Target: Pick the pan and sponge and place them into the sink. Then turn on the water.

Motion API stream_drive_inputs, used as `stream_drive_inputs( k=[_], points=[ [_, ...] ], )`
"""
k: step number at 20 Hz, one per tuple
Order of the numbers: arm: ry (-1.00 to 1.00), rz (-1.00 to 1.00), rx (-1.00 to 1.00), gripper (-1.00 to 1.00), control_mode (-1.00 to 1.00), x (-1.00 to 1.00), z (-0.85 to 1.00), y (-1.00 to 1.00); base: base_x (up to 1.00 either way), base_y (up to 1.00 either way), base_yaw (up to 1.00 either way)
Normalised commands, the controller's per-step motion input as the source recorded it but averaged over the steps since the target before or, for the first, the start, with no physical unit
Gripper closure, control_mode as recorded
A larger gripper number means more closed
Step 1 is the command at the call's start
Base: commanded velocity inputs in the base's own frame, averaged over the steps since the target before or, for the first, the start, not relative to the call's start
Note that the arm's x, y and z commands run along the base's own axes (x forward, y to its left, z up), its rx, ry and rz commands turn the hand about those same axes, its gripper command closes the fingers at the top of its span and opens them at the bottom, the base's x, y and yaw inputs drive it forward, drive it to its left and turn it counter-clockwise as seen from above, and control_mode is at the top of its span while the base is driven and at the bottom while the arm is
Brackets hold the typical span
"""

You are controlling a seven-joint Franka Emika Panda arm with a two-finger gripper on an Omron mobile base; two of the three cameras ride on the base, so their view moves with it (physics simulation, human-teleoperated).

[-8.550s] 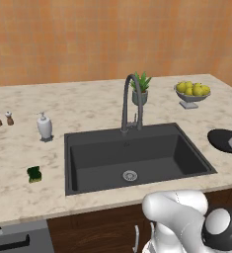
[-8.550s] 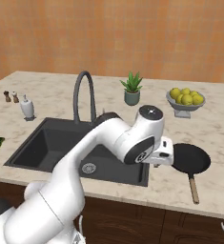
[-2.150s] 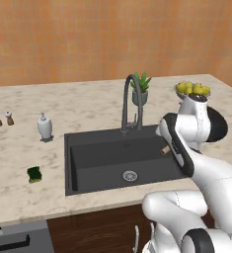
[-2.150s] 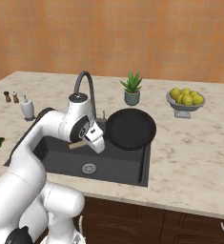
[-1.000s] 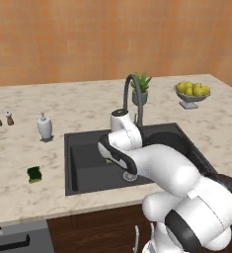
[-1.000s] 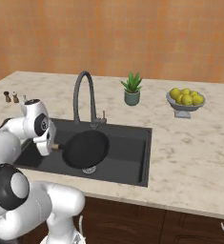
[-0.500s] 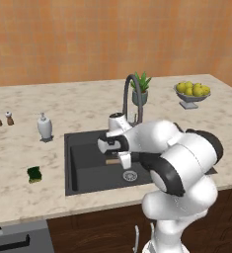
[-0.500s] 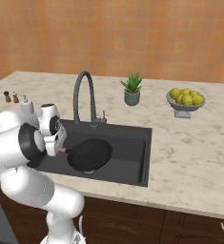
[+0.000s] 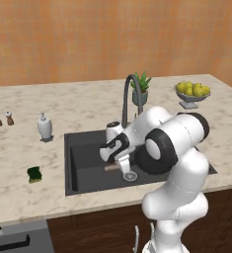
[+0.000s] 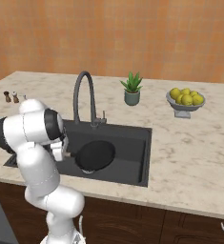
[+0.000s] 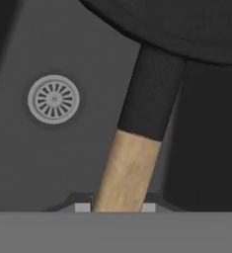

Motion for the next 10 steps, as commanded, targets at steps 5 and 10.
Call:
stream_drive_inputs(
  k=[5,10],
  points=[
    [-0.07,0.01,0.07,1.0,-1.0,0.0,-0.62,0.0,0.0,0.0,0.0],
    [-0.06,0.0,0.04,1.0,-1.0,0.12,-0.55,0.04,0.0,0.0,0.0]
  ],
)
